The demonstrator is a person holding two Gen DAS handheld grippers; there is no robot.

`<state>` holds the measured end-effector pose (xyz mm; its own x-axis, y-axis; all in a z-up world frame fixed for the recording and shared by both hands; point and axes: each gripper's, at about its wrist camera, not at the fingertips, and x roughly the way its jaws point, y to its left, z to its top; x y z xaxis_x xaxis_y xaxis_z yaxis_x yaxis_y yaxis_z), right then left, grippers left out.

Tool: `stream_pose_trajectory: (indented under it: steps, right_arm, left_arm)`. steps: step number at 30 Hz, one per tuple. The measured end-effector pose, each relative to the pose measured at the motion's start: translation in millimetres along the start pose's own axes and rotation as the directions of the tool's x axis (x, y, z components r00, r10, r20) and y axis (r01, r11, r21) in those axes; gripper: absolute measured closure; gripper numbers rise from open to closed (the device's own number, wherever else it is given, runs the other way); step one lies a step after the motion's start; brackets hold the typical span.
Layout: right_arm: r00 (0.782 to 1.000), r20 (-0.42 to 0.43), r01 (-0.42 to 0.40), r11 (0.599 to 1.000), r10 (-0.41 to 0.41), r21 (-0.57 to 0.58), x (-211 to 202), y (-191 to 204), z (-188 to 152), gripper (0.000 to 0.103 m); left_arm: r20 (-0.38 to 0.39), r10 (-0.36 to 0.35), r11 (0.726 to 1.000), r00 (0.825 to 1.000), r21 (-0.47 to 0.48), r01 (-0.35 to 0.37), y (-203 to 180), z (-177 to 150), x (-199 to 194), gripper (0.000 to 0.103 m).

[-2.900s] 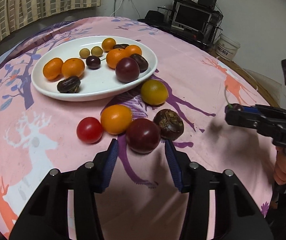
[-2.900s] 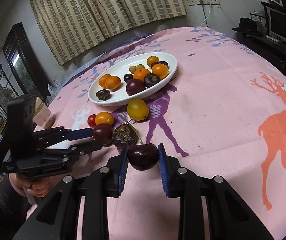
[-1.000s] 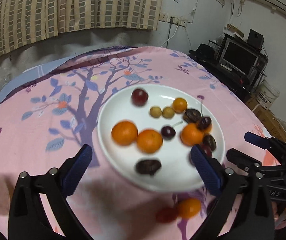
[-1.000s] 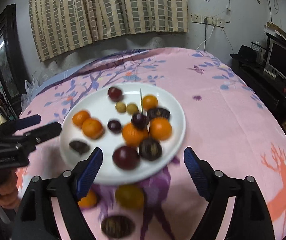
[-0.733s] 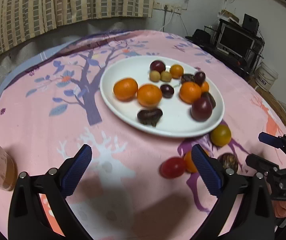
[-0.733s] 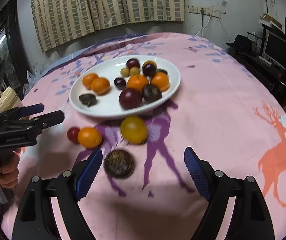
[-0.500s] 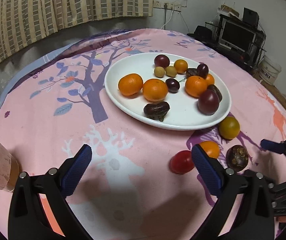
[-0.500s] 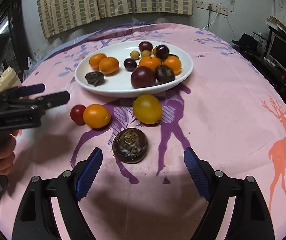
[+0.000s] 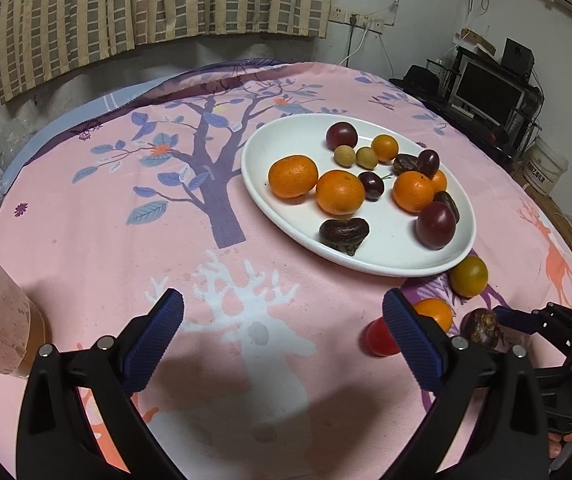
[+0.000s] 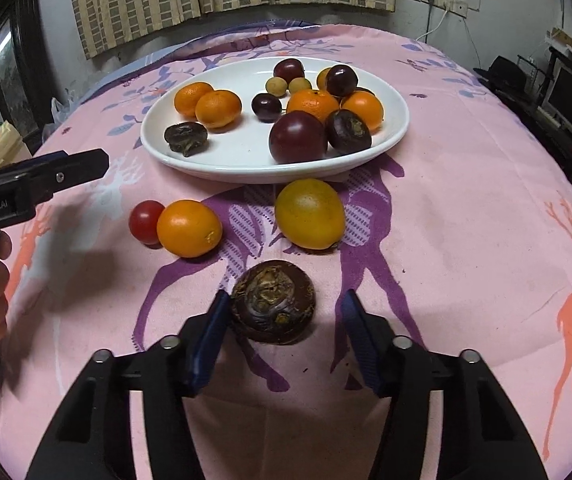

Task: Organize fruits
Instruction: 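Grasp a red tomato with the left tool while the right tool grasps a brown wrinkled fruit, then carry the tomato and brown fruit to the white plate and release both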

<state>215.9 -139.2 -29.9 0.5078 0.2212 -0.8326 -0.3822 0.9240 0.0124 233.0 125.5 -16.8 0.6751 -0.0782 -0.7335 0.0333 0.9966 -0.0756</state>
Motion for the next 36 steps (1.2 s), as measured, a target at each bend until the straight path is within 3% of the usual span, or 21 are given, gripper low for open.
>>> stream_pose_trajectory:
  steps: [3, 7, 9, 12, 19, 24, 30, 36]
  right_arm:
    - [1.000, 0.008, -0.024, 1.000, 0.024, 0.008, -1.5, -3.2, 0.3, 0.060]
    - [0.994, 0.035, -0.108, 0.986, 0.104, 0.130, -3.8, -27.0, -1.2, 0.060]
    - [0.989, 0.046, -0.144, 0.976, 0.139, 0.164, -4.1, -33.5, -2.7, 0.060]
    - [0.989, 0.045, -0.143, 0.977, 0.138, 0.160, -4.4, -31.9, -2.7, 0.060]
    - [0.988, 0.048, -0.155, 0.974, 0.149, 0.167, -3.9, -34.4, -2.8, 0.060]
    - [0.986, 0.049, -0.164, 0.971, 0.158, 0.172, -4.2, -35.3, -3.7, 0.060]
    - [0.984, 0.051, -0.174, 0.969, 0.168, 0.174, -4.3, -35.6, -4.0, 0.060]
    - [0.983, 0.070, -0.179, 0.969, 0.169, 0.169, -8.9, -35.4, -4.7, 0.060]
  left_arm:
    - [0.002, -0.016, 0.998, 1.000, 0.054, 0.015, -4.8, -2.4, 0.9, 0.005]
    - [-0.022, -0.147, 0.962, 0.989, 0.232, 0.148, -24.5, -14.2, -1.1, 0.009]
    - [-0.034, -0.164, 0.941, 0.986, 0.295, 0.167, -34.6, -21.0, 0.6, 0.030]
    - [-0.075, -0.197, 0.925, 0.977, 0.315, 0.211, -42.5, -27.4, 10.1, 0.045]
    - [-0.097, -0.210, 0.911, 0.973, 0.342, 0.230, -51.8, -31.5, 22.1, 0.052]
    - [-0.116, -0.217, 0.899, 0.969, 0.364, 0.245, -58.9, -30.8, 29.1, 0.065]
    - [-0.126, -0.211, 0.896, 0.969, 0.372, 0.244, -62.0, -29.9, 32.7, 0.072]
    - [-0.116, -0.193, 0.898, 0.974, 0.379, 0.223, -63.5, -29.6, 27.1, 0.073]
